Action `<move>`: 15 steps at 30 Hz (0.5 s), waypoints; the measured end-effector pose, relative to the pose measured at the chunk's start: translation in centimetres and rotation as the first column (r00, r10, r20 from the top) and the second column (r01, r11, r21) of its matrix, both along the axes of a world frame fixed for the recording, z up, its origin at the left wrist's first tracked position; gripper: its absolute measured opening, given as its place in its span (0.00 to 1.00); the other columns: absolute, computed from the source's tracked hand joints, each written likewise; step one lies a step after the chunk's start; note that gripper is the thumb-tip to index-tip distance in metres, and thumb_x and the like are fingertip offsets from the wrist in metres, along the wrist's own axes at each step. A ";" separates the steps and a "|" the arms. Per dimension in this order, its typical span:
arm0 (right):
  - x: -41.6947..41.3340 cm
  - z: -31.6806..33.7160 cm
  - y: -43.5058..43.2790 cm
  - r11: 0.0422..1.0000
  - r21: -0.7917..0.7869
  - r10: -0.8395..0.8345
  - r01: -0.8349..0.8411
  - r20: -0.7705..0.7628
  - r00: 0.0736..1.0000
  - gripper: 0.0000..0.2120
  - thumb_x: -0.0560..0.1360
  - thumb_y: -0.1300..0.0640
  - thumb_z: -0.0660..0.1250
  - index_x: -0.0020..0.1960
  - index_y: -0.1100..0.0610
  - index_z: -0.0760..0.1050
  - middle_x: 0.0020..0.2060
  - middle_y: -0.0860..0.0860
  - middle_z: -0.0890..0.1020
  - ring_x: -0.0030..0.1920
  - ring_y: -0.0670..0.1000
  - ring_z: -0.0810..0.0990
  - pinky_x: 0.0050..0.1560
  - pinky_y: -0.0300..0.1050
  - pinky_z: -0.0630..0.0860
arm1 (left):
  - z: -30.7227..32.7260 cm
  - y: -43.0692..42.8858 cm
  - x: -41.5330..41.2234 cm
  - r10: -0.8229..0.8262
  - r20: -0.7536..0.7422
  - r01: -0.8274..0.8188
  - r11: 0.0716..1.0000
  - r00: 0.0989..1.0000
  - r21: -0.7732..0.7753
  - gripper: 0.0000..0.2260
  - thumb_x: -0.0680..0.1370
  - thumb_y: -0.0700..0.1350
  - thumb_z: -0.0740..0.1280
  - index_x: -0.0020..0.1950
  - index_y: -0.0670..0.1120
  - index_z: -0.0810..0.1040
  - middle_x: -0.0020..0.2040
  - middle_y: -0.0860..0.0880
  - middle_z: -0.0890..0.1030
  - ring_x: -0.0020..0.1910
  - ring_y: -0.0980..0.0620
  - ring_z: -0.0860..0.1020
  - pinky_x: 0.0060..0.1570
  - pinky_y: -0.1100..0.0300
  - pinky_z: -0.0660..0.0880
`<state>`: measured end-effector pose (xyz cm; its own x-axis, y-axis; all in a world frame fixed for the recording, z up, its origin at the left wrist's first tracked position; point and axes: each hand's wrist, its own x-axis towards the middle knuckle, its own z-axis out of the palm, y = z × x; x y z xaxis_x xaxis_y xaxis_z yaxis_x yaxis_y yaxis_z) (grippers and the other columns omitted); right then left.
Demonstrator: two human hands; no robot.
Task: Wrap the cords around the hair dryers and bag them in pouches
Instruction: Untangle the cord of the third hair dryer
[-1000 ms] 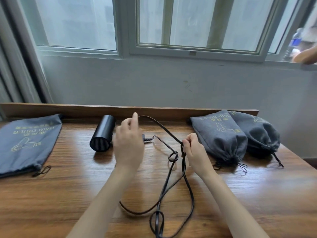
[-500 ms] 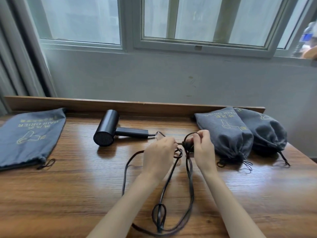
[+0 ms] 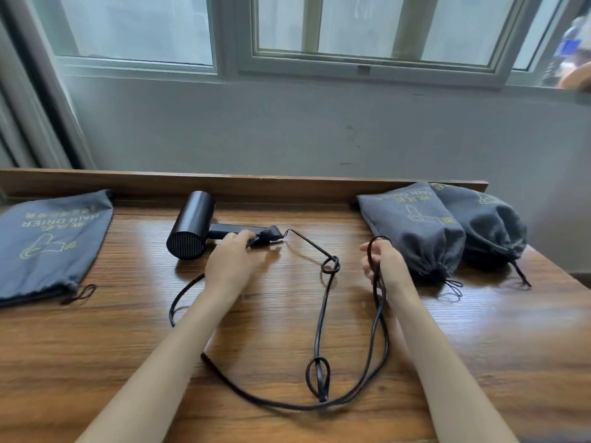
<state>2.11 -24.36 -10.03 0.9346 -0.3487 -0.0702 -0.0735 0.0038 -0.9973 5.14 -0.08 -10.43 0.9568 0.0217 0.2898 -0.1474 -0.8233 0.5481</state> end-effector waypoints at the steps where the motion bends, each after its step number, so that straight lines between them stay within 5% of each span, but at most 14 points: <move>1: 0.1 0.0 -0.2 0.999 0.036 0.007 -0.006 -0.013 1.000 0.11 0.79 0.57 0.51 0.43 0.59 0.69 0.25 0.50 0.68 0.19 0.42 0.63 0.21 0.34 0.59 | -0.3 -0.1 -0.3 -0.002 -0.004 0.003 0.999 1.000 0.053 0.18 0.76 0.32 0.57 0.64 0.44 0.73 0.58 0.42 0.74 0.57 0.43 0.73 0.52 0.50 0.72; 5: 0.2 -0.1 -0.5 0.997 0.067 -0.049 0.048 0.013 0.999 0.08 0.78 0.59 0.52 0.43 0.55 0.68 0.26 0.46 0.63 0.21 0.42 0.60 0.20 0.34 0.56 | -0.5 -1.4 -2.8 -0.286 0.217 0.273 0.958 0.933 0.087 0.13 0.75 0.34 0.63 0.59 0.42 0.77 0.54 0.45 0.76 0.55 0.48 0.74 0.55 0.57 0.71; 8: 0.2 0.0 -0.7 0.992 0.085 -0.103 0.097 0.073 0.992 0.10 0.76 0.61 0.54 0.37 0.53 0.64 0.26 0.46 0.63 0.23 0.43 0.59 0.20 0.34 0.56 | 1.3 -3.1 -6.6 -0.705 -0.059 0.698 0.709 0.707 -0.100 0.06 0.77 0.43 0.65 0.53 0.49 0.79 0.42 0.56 0.78 0.41 0.60 0.76 0.43 0.67 0.72; 10: 0.1 0.0 -0.7 0.990 0.077 -0.126 0.119 0.096 0.987 0.11 0.76 0.60 0.55 0.36 0.51 0.63 0.26 0.46 0.63 0.23 0.43 0.60 0.20 0.34 0.57 | 2.0 -4.1 -8.2 -0.787 -0.305 0.806 0.585 0.536 -0.091 0.08 0.76 0.51 0.67 0.52 0.50 0.79 0.38 0.58 0.75 0.37 0.61 0.73 0.39 0.68 0.71; 15: -0.3 0.2 -0.7 0.985 0.060 -0.169 0.161 0.177 0.969 0.09 0.77 0.60 0.57 0.39 0.51 0.66 0.29 0.46 0.65 0.26 0.43 0.62 0.22 0.33 0.60 | 1.9 -4.5 -8.4 -0.715 -0.415 0.793 0.608 0.563 0.028 0.10 0.75 0.50 0.68 0.54 0.48 0.78 0.33 0.56 0.73 0.33 0.61 0.71 0.36 0.66 0.68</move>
